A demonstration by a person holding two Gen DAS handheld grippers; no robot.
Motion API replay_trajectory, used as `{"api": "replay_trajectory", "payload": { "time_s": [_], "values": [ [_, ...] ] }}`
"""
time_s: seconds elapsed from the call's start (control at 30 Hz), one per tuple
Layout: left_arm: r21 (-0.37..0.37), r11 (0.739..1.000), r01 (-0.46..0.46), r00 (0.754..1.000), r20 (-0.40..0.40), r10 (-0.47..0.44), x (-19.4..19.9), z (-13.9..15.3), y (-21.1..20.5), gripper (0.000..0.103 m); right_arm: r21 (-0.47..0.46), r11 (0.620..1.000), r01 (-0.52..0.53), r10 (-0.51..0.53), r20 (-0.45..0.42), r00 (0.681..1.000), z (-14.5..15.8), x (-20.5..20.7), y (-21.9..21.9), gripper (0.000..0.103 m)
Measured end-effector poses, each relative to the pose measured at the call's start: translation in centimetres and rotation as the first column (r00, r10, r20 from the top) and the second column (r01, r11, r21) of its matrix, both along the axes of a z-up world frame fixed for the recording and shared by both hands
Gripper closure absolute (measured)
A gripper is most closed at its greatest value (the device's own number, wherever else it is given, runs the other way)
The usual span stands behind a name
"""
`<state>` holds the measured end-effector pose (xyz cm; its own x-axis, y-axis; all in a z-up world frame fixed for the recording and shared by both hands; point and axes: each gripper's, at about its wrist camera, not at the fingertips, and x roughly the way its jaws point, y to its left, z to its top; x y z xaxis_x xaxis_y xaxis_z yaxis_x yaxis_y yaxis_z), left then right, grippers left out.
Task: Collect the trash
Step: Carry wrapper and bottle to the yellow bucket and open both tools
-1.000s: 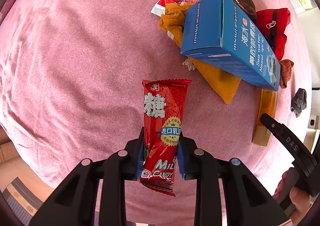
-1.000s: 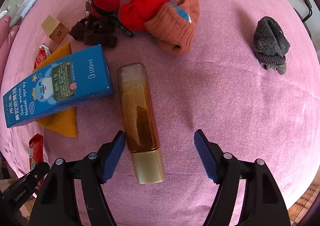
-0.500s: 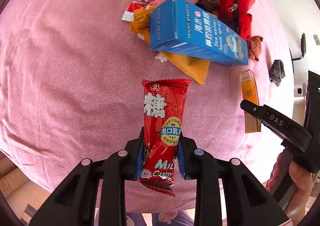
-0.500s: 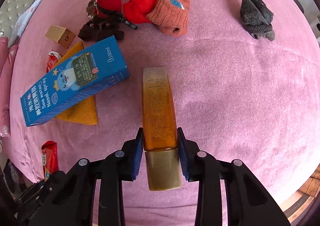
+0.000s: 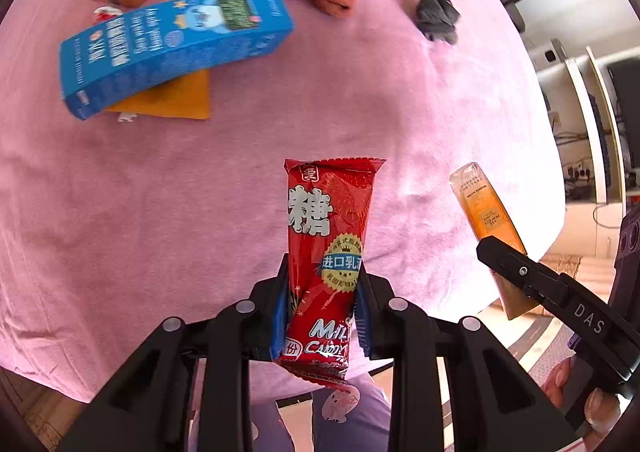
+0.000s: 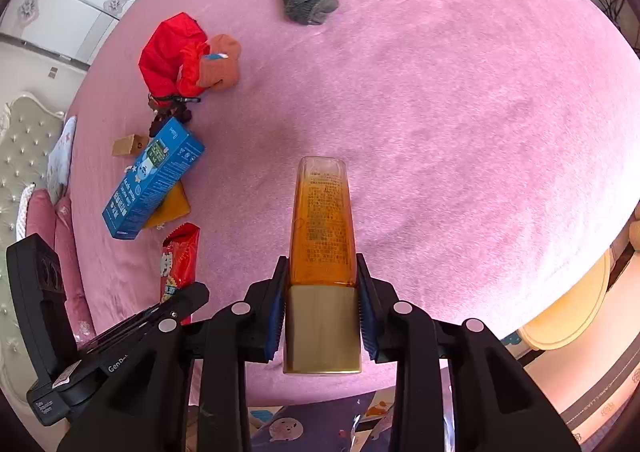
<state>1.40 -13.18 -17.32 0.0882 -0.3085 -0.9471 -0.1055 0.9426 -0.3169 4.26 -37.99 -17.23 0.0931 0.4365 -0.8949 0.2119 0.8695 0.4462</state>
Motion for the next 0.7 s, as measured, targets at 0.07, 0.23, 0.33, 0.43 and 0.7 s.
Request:
{"api": "replay_trajectory", "payload": {
  "time_s": [0.07, 0.23, 0.33, 0.43, 0.7],
  "values": [
    [-0.005, 0.998, 0.057, 0.998, -0.009, -0.057, -0.3, 0.1, -3.1, 0.075, -0.010, 0.999, 0.042, -0.042, 0.003, 0.999, 0.4, -1.4, -3.1, 0.072],
    [-0.018, 0.983, 0.184, 0.983, -0.020, -0.184, -1.7, 0.3, -11.6, 0.075, -0.044, 0.988, 0.151, -0.151, -0.007, 0.988, 0.7, -5.1, -11.1, 0.072],
    [-0.023, 0.960, 0.280, 0.960, -0.024, -0.281, -2.8, 0.1, -17.6, 0.075, -0.077, 0.970, 0.231, -0.232, -0.007, 0.973, 0.8, -7.9, -16.4, 0.072],
    [-0.032, 0.932, 0.362, 0.932, -0.027, -0.363, -4.4, -0.1, -23.5, 0.075, -0.097, 0.947, 0.307, -0.310, -0.023, 0.950, 0.4, -10.8, -21.5, 0.072],
    [-0.060, 0.838, 0.543, 0.834, -0.084, -0.546, -8.2, -4.4, -36.7, 0.075, -0.154, 0.877, 0.455, -0.472, -0.100, 0.876, -2.7, -17.9, -31.1, 0.072]
  ]
}}
